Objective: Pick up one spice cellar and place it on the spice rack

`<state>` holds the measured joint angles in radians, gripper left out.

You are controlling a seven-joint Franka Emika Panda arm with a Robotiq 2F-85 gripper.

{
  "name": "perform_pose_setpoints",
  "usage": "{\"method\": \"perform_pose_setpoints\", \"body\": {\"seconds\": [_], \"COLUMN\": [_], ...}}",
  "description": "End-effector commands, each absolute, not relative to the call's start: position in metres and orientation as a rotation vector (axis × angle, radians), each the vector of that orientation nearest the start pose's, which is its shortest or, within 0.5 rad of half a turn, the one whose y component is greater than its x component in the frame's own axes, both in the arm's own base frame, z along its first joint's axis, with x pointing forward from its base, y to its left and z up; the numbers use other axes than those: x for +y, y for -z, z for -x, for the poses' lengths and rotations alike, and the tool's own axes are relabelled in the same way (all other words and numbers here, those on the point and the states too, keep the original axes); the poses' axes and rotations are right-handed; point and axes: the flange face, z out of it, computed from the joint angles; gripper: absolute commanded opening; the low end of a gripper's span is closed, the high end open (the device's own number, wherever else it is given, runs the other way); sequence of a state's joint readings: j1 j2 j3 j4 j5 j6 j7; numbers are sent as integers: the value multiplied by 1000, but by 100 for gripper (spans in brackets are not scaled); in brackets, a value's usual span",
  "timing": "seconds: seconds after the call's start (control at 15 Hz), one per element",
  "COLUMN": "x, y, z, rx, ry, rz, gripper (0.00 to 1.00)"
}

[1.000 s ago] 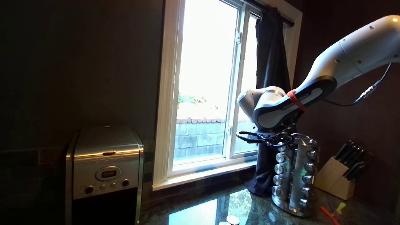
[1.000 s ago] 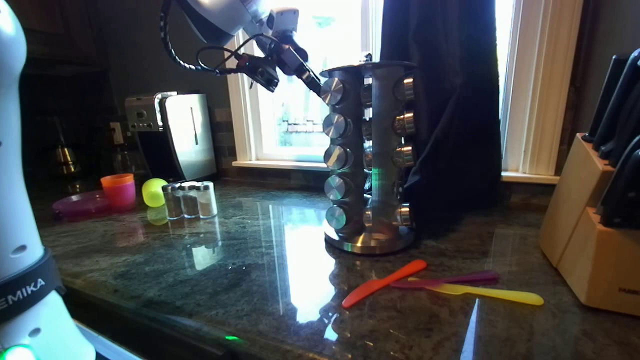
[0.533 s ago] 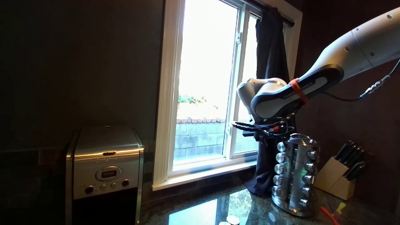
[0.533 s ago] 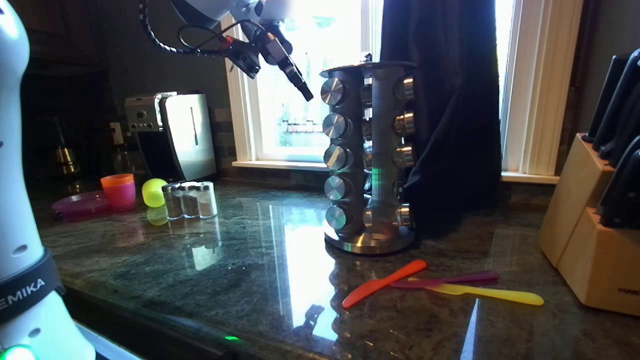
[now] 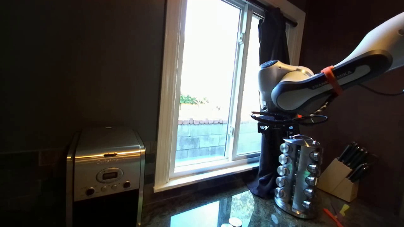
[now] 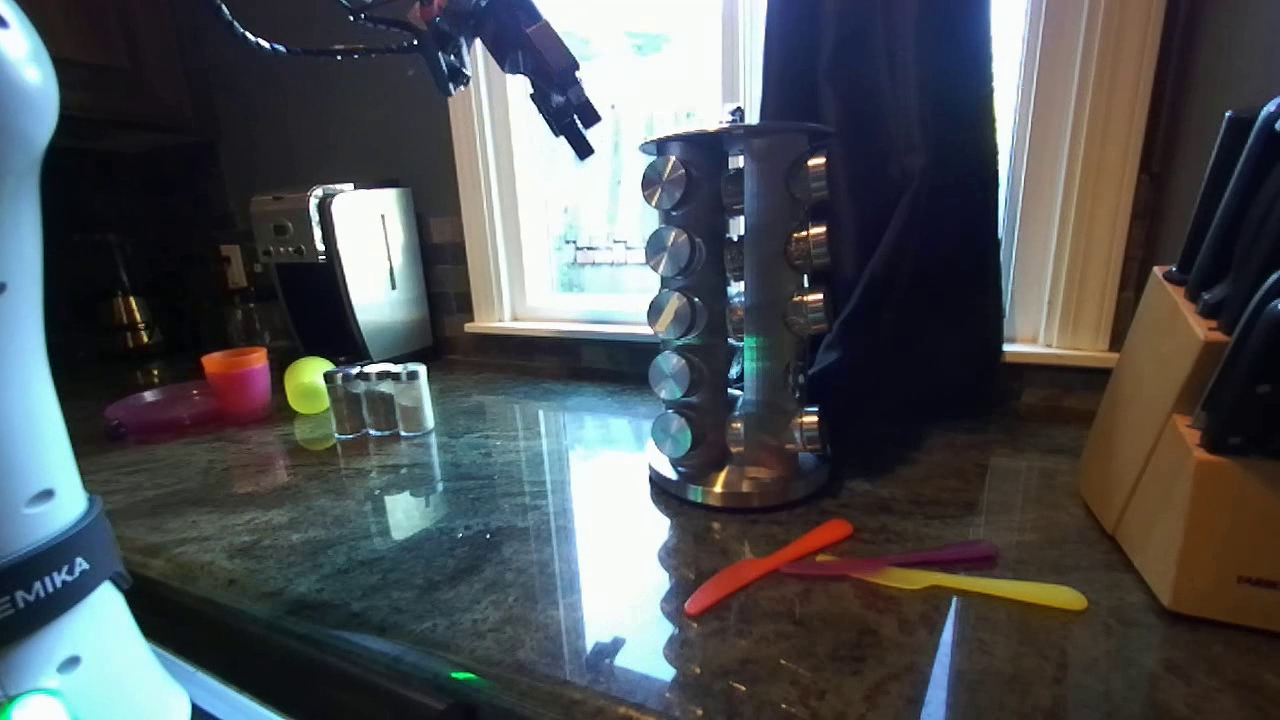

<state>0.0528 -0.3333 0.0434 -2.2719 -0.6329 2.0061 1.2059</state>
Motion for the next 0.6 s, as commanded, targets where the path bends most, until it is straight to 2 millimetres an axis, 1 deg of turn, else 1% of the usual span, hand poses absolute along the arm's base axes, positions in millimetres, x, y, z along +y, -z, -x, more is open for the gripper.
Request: {"method": "perform_pose_setpoints", "body": {"seconds": [0.0,0.13,0.27,0.33,0.47,0.53], "x": [-1,-17,-40,-24,-41,-44], "y": [-513,-511,-501,-511,-505,-503], "z": [-427,-417,-413,-428,-422,-421], "rx": [1160,1023,901,1005,945,938], "ry": [726,707,677,693,678,672], "rz": [3164,3136,3097,3139,3121,3121], "gripper": [100,100,100,100,100,100]}}
